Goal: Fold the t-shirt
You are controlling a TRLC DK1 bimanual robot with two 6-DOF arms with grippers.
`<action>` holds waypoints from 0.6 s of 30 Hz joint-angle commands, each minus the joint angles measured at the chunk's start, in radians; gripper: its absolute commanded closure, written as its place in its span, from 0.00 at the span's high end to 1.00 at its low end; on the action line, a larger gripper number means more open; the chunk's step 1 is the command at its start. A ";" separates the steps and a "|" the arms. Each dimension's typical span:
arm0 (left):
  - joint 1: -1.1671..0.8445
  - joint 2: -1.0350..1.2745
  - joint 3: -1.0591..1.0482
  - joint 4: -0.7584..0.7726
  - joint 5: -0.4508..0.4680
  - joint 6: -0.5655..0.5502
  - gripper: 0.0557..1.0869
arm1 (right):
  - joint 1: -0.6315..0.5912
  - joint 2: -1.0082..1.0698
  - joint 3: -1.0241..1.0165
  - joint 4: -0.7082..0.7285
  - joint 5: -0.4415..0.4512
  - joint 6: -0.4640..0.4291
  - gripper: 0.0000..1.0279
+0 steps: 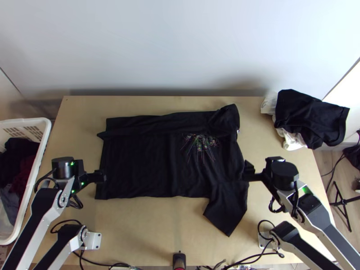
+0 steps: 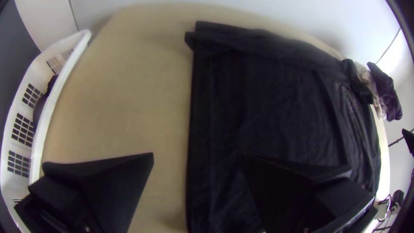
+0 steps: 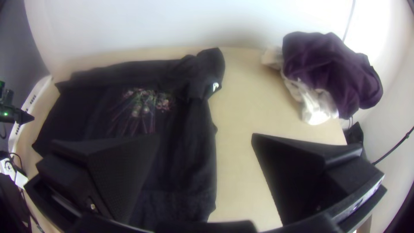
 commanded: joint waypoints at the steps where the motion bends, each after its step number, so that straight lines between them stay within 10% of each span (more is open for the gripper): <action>1: 0.029 0.108 0.001 -0.060 0.001 0.015 0.95 | 0.016 -0.024 -0.069 -0.050 0.002 0.052 0.95; 18: 0.017 0.249 0.012 -0.082 0.027 0.044 0.95 | 0.082 -0.047 -0.208 -0.166 -0.153 0.176 0.85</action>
